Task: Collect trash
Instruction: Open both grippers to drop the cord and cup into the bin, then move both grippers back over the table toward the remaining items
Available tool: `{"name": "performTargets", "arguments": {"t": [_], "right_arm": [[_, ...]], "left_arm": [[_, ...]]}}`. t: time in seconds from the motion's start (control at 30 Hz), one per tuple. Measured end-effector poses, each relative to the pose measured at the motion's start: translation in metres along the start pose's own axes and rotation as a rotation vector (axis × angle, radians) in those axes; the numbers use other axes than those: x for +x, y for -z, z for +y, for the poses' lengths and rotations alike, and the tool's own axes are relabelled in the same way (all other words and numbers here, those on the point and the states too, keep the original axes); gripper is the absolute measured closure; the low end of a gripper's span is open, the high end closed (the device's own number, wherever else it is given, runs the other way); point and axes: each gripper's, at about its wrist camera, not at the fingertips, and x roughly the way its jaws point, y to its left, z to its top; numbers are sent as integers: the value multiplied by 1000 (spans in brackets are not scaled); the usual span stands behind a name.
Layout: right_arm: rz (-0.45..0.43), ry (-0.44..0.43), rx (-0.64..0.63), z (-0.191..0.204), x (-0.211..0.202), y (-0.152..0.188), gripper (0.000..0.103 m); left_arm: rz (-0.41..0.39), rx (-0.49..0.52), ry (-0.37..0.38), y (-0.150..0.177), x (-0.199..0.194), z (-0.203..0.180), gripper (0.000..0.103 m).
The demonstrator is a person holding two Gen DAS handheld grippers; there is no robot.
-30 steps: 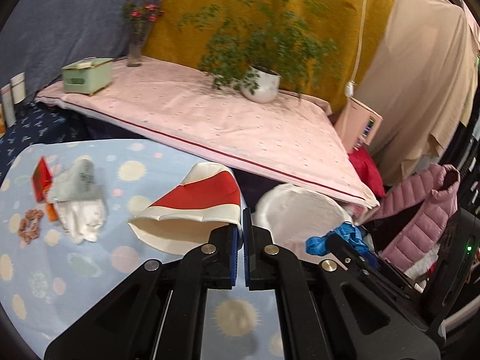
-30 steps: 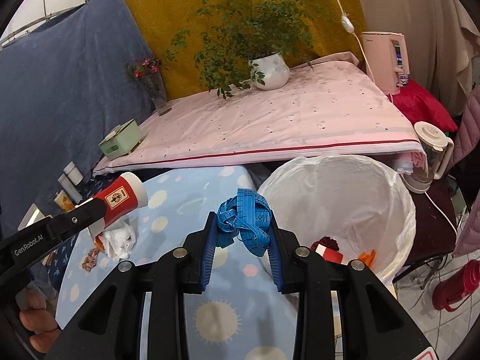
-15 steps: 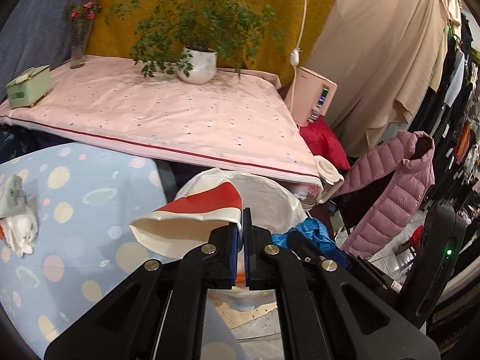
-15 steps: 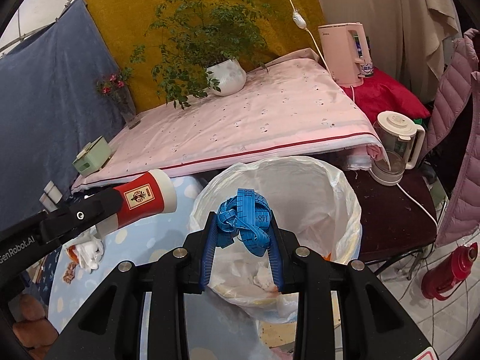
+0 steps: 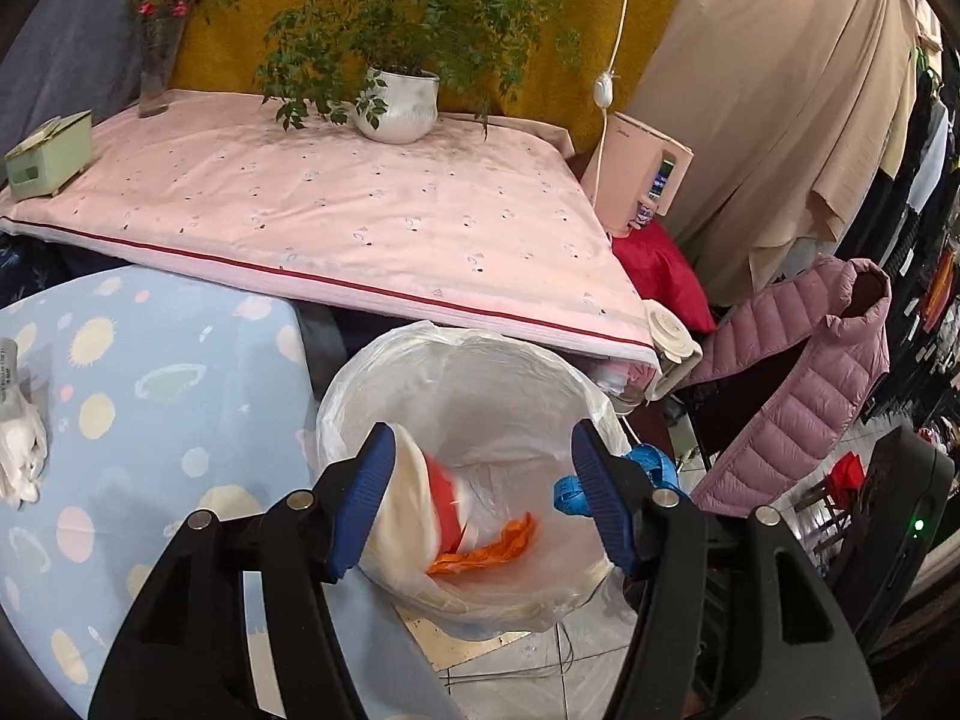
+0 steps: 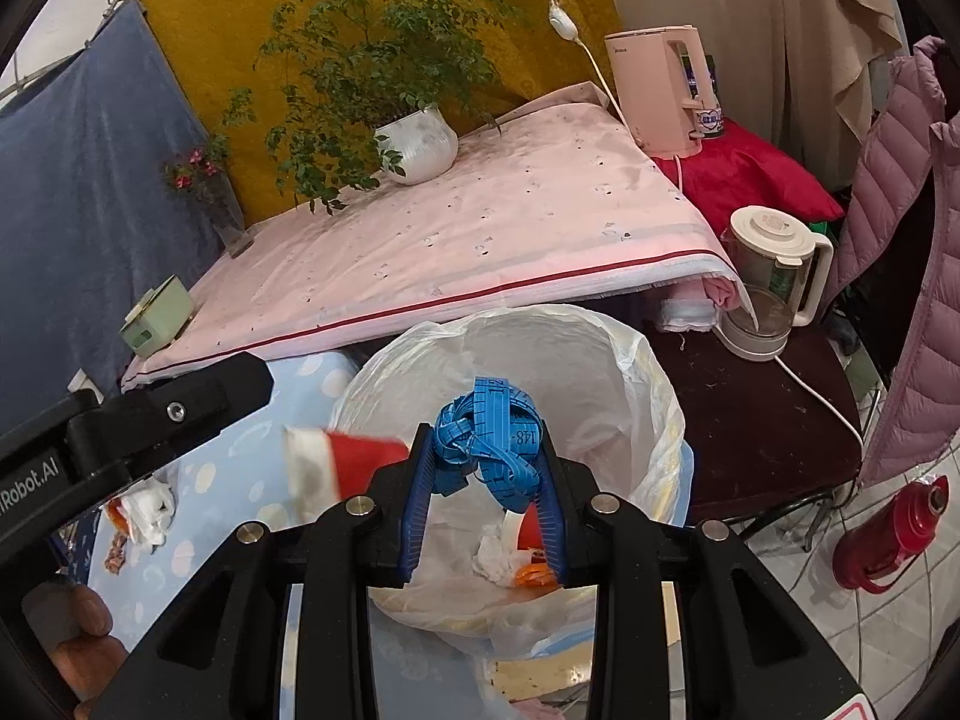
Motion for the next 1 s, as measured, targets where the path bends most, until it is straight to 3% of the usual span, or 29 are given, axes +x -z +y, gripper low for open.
{"name": "performTargets", "arguments": {"t": [0.43, 0.57, 0.7, 1.0], "right_arm": [[23, 7, -12, 9, 22, -2, 69], [11, 17, -15, 14, 23, -3, 55], [13, 19, -22, 19, 25, -4, 52], [13, 18, -49, 34, 21, 1, 49]], "left_arm": [[2, 12, -73, 5, 4, 19, 44], [3, 1, -85, 7, 5, 25, 43], [-4, -3, -107, 9, 2, 32, 37], [-15, -21, -132, 15, -8, 47, 37]]}}
